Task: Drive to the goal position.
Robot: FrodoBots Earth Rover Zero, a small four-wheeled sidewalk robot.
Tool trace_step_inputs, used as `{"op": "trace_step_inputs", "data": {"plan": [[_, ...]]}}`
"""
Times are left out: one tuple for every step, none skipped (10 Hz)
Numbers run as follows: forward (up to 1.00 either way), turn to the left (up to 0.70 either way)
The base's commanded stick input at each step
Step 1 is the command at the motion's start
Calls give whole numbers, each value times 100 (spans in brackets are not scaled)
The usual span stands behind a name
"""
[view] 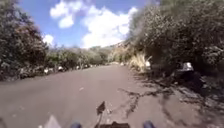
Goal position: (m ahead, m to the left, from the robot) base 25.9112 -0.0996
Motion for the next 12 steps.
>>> {"op": "trace_step_inputs", "data": {"plan": [[70,-35],[70,-35],[70,-35],[70,-35],[70,-35],[70,-35],[70,-35],[70,-35],[70,-18],[70,-10],[70,-1],[70,0]]}}
